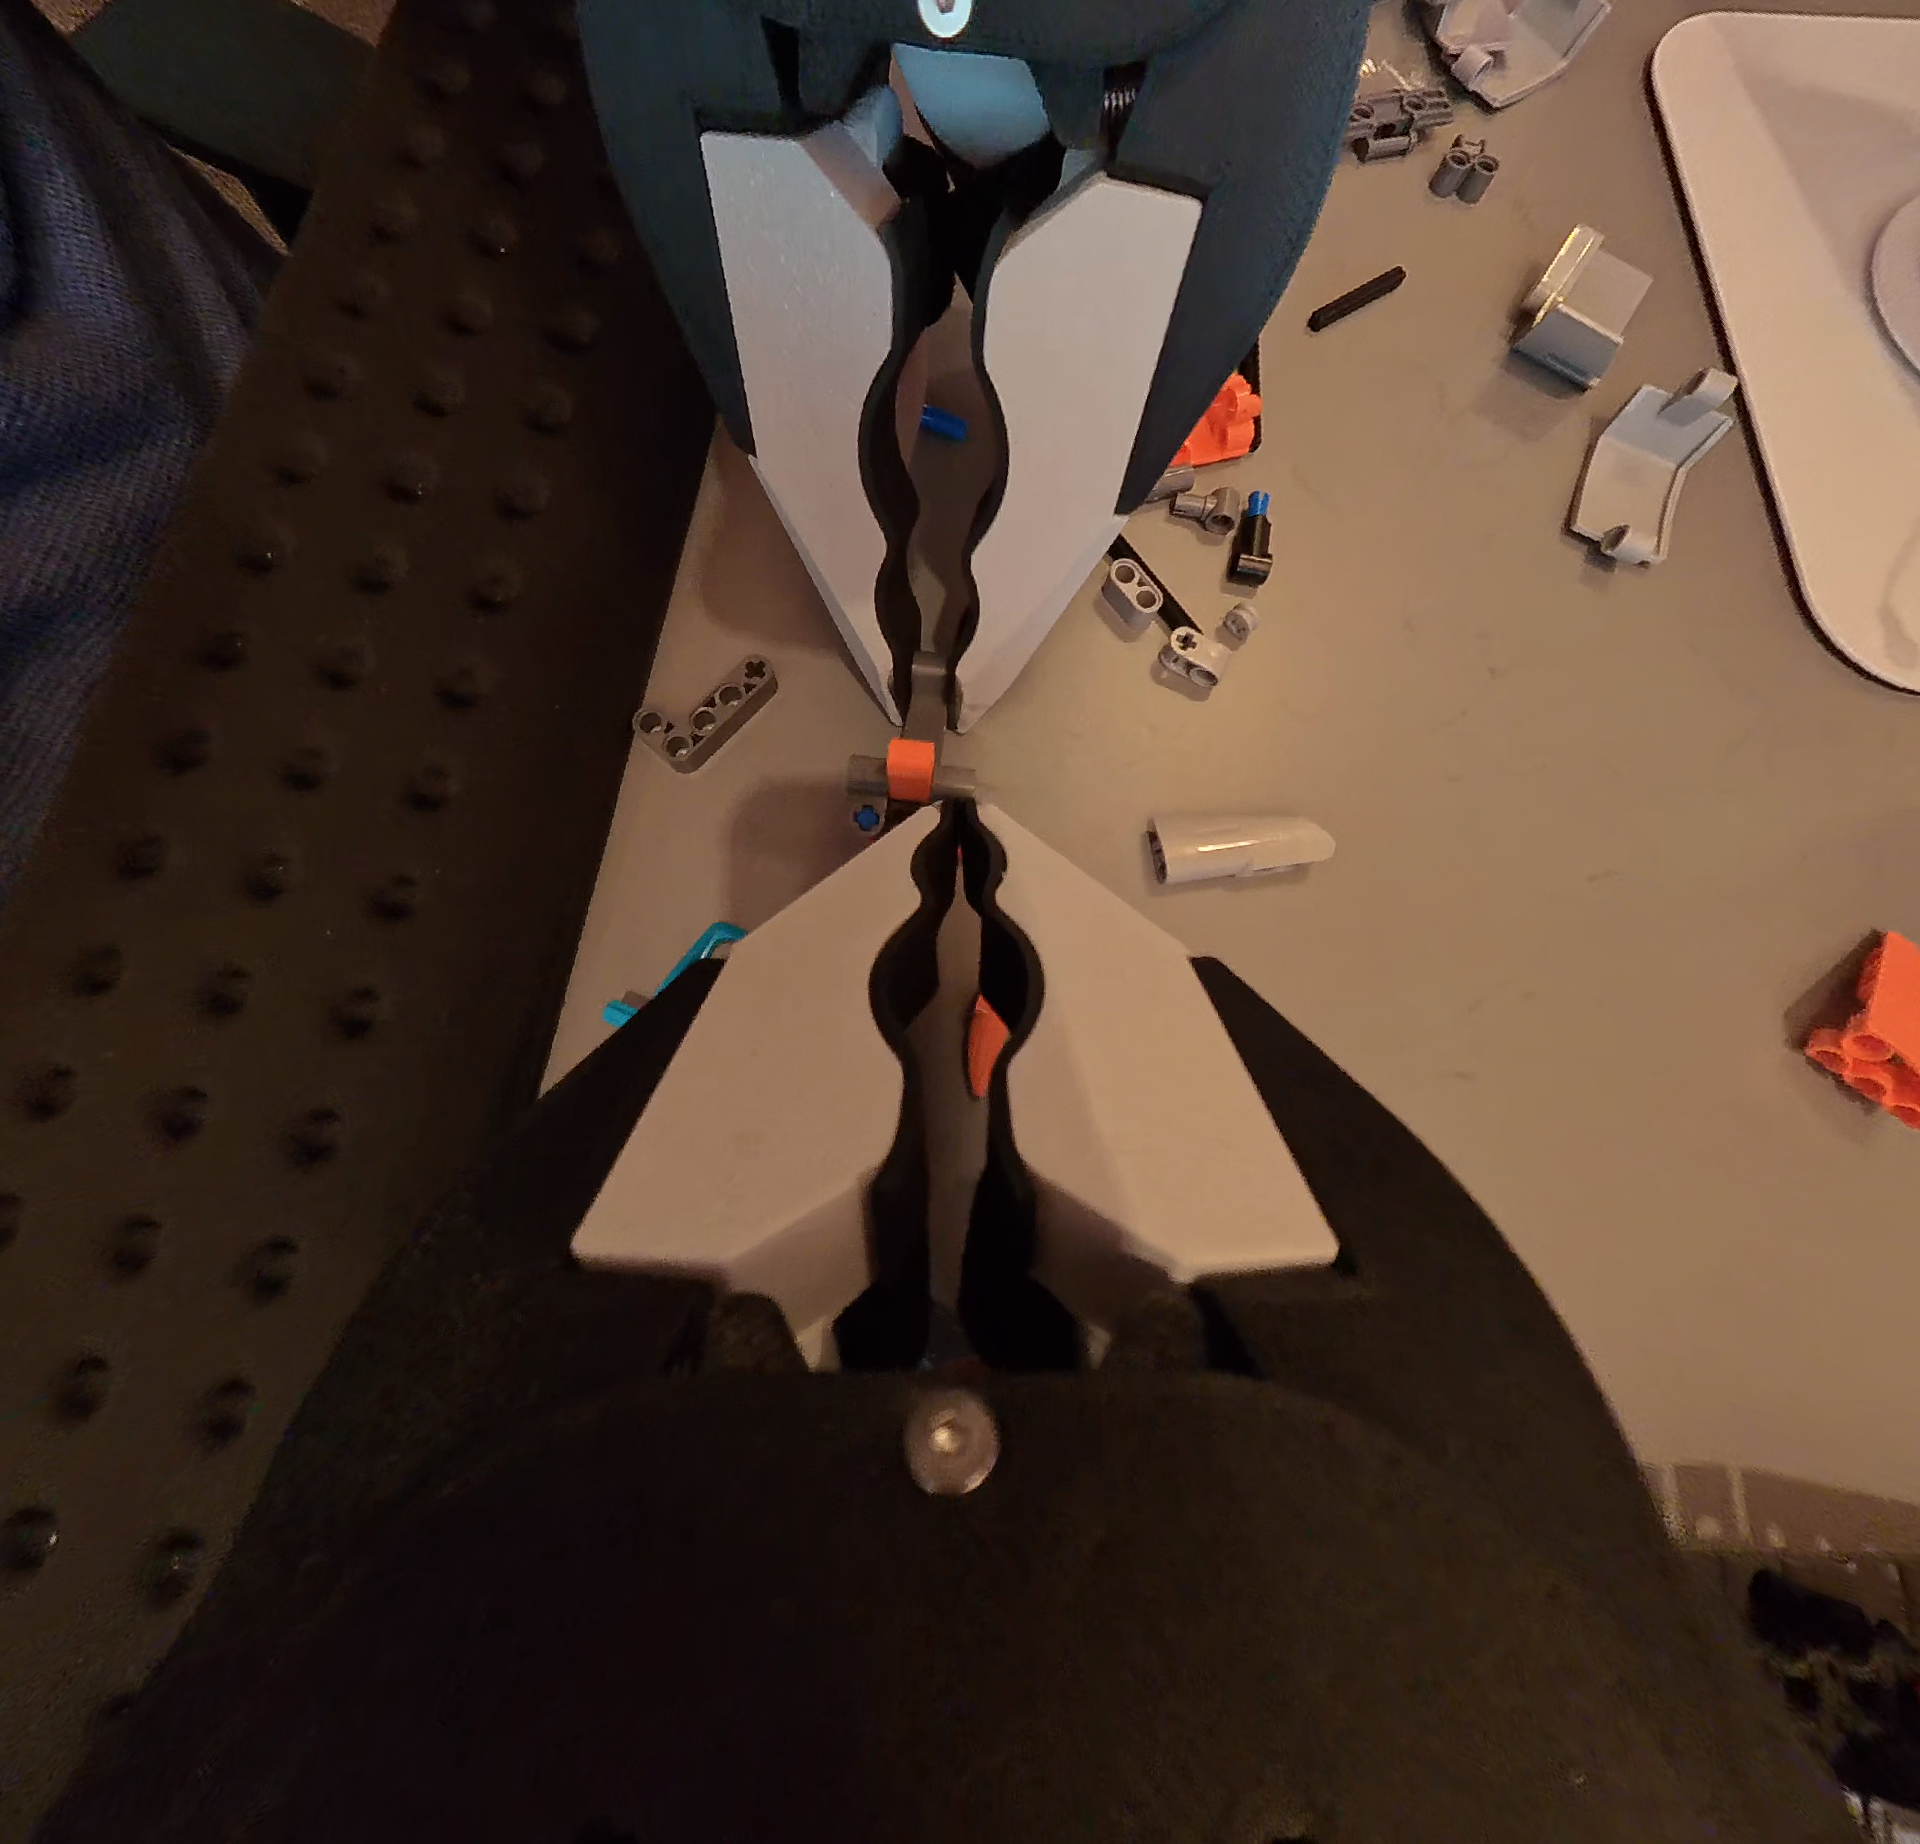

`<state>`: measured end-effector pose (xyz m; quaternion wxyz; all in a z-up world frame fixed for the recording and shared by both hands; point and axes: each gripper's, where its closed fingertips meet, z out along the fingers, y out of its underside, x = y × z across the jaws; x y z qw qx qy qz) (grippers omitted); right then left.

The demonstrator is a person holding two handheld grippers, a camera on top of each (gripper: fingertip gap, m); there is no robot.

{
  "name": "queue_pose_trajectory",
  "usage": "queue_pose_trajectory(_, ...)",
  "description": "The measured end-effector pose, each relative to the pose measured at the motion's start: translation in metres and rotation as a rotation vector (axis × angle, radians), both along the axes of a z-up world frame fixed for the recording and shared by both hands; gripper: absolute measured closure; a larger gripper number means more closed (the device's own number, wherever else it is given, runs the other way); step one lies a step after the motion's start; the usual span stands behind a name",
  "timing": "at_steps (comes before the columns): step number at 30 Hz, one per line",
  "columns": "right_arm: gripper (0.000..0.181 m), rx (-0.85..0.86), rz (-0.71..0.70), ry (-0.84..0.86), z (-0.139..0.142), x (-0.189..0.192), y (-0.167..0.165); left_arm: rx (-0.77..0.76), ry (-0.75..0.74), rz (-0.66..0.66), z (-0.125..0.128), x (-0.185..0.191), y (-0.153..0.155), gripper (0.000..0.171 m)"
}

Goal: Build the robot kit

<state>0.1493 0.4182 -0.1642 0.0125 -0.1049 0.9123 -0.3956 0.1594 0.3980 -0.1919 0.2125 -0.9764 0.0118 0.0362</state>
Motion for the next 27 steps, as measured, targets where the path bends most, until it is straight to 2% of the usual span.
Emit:
queue_pose_trajectory(17, 0.180, 0.017, -0.041, -0.020, -0.003, -0.005, 0.006, 0.023, 0.012, -0.014, 0.000, -0.006, 0.003, 0.165)
queue_pose_trajectory(21, 0.177, 0.005, -0.060, -0.053, 0.001, -0.007, 0.012, 0.040, 0.000, -0.046, 0.003, -0.005, 0.005, 0.165)
queue_pose_trajectory(27, 0.175, 0.069, -0.059, -0.047, -0.010, -0.005, 0.018, 0.025, -0.020, -0.100, 0.001, -0.007, 0.006, 0.165)
